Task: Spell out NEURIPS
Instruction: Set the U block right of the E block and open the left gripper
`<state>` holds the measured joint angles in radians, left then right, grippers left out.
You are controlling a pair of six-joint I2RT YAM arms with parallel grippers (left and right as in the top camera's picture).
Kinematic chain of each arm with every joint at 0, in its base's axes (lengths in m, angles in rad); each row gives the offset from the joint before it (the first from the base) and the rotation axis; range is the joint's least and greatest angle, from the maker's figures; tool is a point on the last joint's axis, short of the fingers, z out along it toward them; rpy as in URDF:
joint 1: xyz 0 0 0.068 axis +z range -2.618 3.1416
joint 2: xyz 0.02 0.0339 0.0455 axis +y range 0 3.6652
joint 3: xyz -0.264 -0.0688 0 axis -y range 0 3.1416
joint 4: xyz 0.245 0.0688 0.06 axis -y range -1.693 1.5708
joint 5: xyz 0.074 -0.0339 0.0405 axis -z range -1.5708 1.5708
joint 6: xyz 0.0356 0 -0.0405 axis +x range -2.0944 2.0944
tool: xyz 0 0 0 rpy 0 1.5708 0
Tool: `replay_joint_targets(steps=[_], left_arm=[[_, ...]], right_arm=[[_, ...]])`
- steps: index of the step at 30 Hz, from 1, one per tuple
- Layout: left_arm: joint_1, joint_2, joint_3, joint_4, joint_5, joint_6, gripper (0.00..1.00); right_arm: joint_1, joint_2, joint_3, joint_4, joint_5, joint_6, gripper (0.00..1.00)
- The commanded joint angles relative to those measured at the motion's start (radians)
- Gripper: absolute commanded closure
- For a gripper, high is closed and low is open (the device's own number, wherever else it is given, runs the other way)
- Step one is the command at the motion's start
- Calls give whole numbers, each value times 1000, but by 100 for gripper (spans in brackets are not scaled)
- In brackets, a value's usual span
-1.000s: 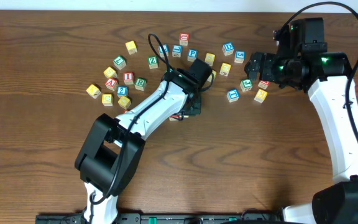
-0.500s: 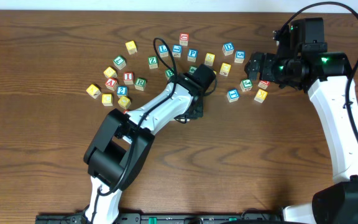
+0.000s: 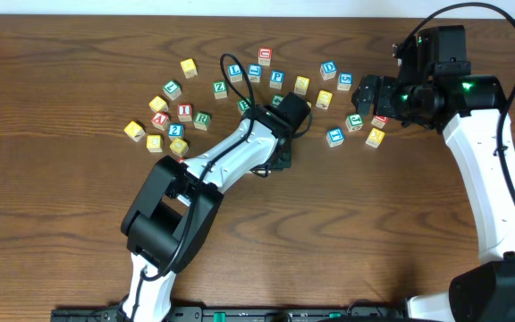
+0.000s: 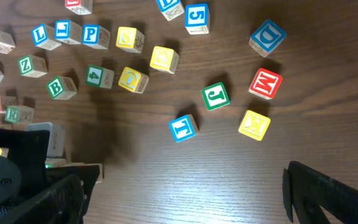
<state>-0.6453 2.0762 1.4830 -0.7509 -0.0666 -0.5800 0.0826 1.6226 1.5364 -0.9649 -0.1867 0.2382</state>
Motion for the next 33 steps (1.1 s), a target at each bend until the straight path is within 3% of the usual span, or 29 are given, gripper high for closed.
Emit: replay_joint_targets(steps=[1, 13, 20, 33], left_arm=[[0, 22, -10, -3, -24, -5, 64], [0, 10, -6, -6, -24, 4, 59], [0, -56, 43, -7, -24, 99, 60], [89, -335, 67, -14, -24, 207, 60]], right_arm=[[4, 0, 18, 0, 1, 8, 1], [4, 0, 18, 0, 1, 8, 1], [4, 0, 18, 0, 1, 8, 1], [4, 0, 18, 0, 1, 8, 1]])
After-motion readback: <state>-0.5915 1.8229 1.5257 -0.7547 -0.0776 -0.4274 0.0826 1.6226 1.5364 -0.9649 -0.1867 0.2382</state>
